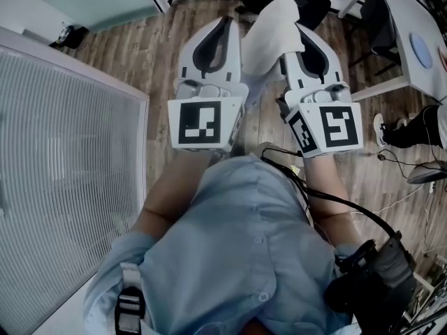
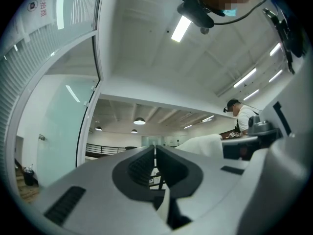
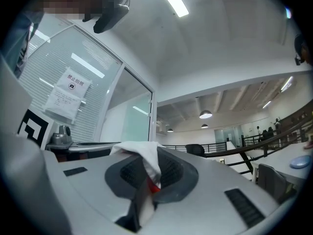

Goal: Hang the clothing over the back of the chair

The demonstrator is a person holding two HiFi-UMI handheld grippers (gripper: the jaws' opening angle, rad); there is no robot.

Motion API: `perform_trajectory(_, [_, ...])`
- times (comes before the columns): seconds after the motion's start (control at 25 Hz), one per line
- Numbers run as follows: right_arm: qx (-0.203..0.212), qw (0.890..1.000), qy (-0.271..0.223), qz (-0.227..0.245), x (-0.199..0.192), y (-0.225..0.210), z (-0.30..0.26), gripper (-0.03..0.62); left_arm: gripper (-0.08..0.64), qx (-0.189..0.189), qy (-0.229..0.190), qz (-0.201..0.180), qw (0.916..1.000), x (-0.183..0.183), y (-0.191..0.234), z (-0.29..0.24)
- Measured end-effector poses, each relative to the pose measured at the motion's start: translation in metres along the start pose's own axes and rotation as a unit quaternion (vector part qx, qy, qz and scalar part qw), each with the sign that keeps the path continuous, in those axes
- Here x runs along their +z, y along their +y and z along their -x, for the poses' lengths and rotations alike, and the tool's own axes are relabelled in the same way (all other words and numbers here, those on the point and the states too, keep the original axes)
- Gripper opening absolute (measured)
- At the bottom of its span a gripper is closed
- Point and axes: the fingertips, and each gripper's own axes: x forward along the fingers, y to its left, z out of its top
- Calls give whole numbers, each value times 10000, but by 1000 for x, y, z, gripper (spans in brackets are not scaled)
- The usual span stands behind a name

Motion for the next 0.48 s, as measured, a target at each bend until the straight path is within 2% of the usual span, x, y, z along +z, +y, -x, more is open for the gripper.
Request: perform_trajectory(0.48, [119,9995,168,-231,-34,-37,-61,35,18,-35,257,-86,9996,-36,14,-71])
